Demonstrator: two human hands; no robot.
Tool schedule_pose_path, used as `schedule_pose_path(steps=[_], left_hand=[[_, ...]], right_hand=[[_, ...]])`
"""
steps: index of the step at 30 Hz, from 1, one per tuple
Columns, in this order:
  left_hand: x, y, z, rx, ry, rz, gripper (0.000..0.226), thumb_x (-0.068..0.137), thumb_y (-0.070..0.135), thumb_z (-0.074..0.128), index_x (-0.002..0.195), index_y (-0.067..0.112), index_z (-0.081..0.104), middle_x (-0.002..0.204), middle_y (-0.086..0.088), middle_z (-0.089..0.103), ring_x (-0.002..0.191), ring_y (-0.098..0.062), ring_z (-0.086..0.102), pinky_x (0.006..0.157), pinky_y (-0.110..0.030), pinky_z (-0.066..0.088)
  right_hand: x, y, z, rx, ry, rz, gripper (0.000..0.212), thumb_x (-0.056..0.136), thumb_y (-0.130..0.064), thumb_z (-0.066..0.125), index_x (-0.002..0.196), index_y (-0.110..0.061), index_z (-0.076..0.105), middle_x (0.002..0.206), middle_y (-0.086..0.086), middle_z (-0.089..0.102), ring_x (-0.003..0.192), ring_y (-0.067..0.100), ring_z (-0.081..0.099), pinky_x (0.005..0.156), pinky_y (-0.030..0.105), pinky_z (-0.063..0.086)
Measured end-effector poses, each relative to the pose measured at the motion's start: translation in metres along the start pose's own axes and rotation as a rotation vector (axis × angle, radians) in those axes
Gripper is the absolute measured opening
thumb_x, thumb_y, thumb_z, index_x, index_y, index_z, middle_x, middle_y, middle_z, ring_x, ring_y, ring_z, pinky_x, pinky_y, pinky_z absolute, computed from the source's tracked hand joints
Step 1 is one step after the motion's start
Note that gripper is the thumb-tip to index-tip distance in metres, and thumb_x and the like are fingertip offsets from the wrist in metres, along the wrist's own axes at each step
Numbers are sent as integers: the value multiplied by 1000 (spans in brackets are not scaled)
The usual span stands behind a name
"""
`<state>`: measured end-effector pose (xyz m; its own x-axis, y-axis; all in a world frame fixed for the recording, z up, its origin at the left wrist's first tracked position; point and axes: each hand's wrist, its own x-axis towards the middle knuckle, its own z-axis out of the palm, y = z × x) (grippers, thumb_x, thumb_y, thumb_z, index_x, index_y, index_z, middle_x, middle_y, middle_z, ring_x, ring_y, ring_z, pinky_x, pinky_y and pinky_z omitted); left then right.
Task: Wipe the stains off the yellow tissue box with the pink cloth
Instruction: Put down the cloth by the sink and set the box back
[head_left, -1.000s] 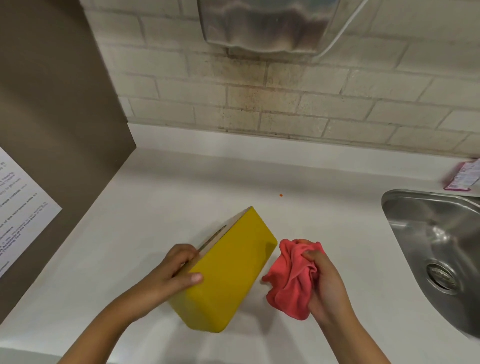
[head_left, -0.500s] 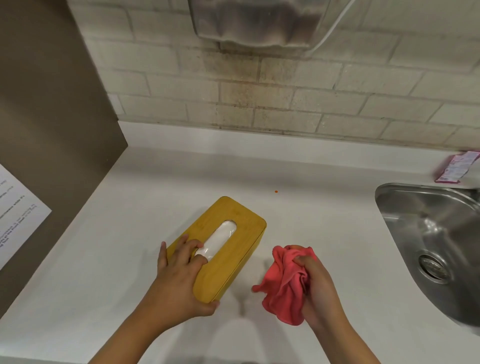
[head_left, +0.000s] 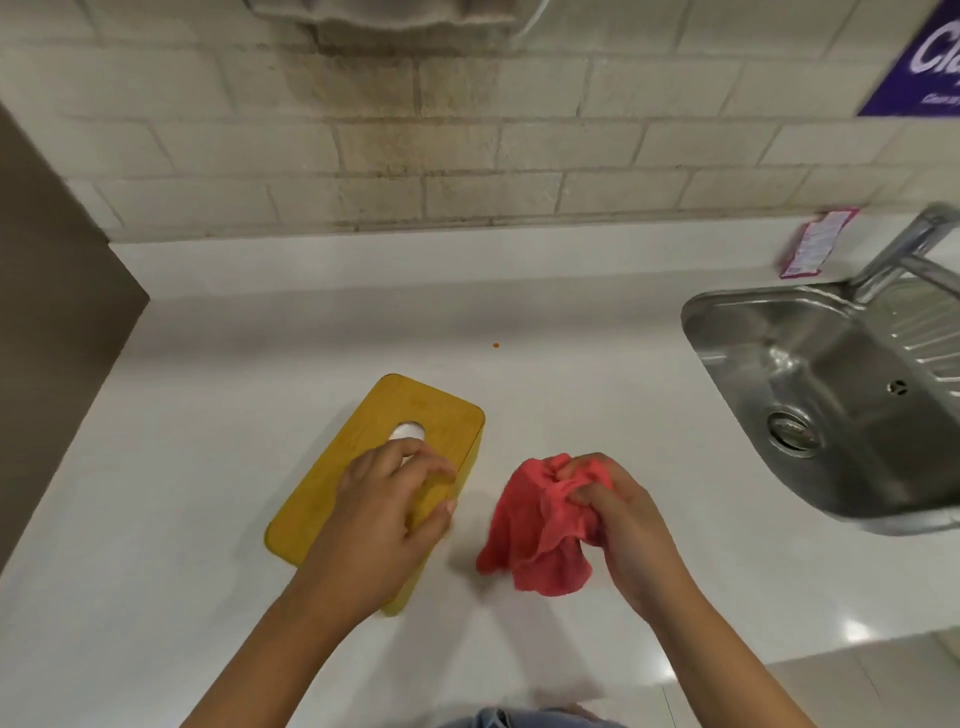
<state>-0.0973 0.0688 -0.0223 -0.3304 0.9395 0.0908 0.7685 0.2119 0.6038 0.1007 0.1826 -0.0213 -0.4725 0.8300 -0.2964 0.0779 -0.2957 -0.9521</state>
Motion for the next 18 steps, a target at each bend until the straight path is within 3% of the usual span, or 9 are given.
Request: schedule_pose_path(steps=[4,9,11,13,15,18], left_hand=[[20,34,25,-133,-67,113,22,84,38,57,105,39,59,111,24,46,115,-7,47,101,-33,39],[44,73,61,-206,-122,200,19,84,39,56,103,42,59,113,31,43,114,-1,46,101,-29,39],[53,88,77,-221,-145,195,19,86,37,57,103,44,58,113,33,41,115,1,43,100,-25,37],[62,105,94,-234,-146,187,19,85,36,57,102,44,57,111,35,41,115,2,42,100,-23,34],[70,123,112,-242,-167,187,18,85,37,57,101,45,58,110,34,43,114,5,42,98,-20,33],[79,149,140,-254,-239,171,17,86,36,56,102,42,58,110,28,50,112,2,47,93,-20,37]], right_hand=[[-15,-25,-43,-143,-44,-12,33,61,-8,45,77,-23,70,90,-13,73,69,3,65,50,17,49],[-27,-58,-122,-178,-46,-21,59,54,-3,42,101,-22,72,108,-6,73,94,8,67,62,24,49],[-26,-63,-159,-171,3,-29,61,52,-1,41,101,-21,72,111,-5,72,105,10,65,69,31,47],[-19,-58,-195,-239,93,-9,58,55,1,41,97,-23,73,105,-8,74,104,12,65,66,25,46],[-9,-44,-225,-397,213,-2,51,70,8,44,89,-29,73,95,-10,73,98,14,65,64,17,47],[3,-17,-251,-787,378,-40,48,75,9,50,95,-31,67,95,-9,67,98,22,60,78,26,49]])
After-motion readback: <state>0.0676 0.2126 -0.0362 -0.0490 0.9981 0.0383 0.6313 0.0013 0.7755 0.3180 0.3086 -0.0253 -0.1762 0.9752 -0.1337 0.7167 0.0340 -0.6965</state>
